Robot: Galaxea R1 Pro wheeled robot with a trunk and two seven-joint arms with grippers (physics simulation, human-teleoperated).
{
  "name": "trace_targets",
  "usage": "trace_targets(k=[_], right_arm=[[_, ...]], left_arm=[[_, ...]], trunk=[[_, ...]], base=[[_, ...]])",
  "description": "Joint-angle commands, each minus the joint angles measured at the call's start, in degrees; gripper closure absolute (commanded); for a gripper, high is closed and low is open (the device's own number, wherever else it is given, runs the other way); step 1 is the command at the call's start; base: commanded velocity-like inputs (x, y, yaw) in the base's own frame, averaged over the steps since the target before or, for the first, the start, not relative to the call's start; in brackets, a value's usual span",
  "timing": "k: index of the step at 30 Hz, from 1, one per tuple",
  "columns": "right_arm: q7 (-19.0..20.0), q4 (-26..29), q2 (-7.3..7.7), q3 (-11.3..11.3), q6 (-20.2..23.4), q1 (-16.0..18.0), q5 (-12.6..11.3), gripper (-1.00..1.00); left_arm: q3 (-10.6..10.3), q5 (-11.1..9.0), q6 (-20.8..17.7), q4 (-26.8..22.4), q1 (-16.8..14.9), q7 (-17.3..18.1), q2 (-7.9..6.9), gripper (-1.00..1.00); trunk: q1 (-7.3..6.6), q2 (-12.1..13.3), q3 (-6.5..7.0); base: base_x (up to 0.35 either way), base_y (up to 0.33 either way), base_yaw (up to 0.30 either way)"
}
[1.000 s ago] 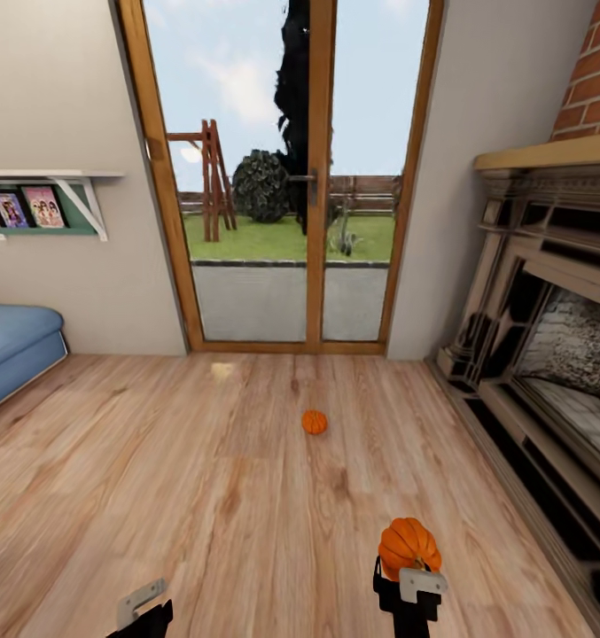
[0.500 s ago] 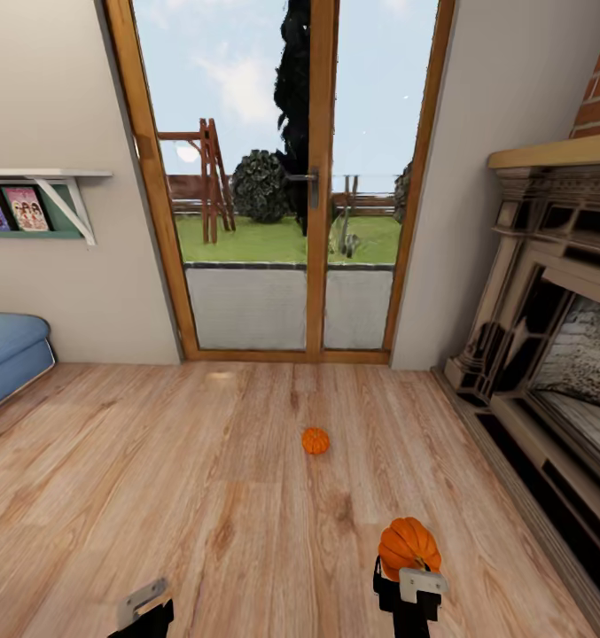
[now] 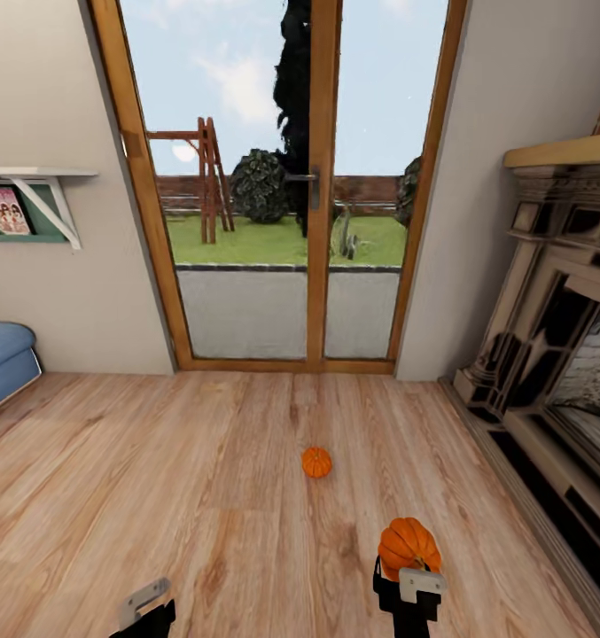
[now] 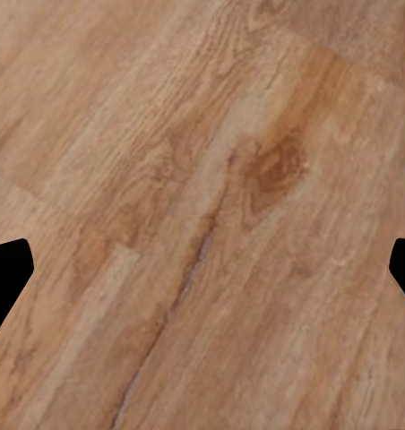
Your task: Place each of the two pumpkins and all three candles from the living room inside a cabinet in the living room (use any cabinet), then make sure every cabinet is closed, and position the cauldron so it is next to a table in the living room.
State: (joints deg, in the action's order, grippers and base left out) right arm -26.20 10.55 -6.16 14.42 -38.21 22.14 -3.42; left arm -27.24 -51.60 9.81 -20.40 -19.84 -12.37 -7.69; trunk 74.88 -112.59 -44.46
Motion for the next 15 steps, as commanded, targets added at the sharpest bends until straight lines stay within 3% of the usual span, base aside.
trace_targets(k=[1,7,15], right_arm=[[-0.2,0.0,0.01,0.6,-0.2,0.1,-0.2,1.0],[-0.2,0.0,0.01,0.6,-0.2,0.1,-0.2,1.0],[-0.2,0.0,0.01,0.6,-0.2,0.1,-0.2,1.0]], left_arm=[[-0.5,-0.4,0.2,-0.1,0.0,-0.4,-0.05,-1.0],[-0.5,-0.4,0.2,-0.1,0.0,-0.4,0.14,-1.0],[-0.5,-0.4,0.2,0.0,0.0,-0.4,0.31,-1.0]], trunk=[[0.03,0.0,-0.05],[0.03,0.0,-0.05],[0.03,0.0,-0.05]], base=[[0.331,0.0,0.0],[0.331,-0.069,-0.082],[0.331,-0.124,-0.252]])
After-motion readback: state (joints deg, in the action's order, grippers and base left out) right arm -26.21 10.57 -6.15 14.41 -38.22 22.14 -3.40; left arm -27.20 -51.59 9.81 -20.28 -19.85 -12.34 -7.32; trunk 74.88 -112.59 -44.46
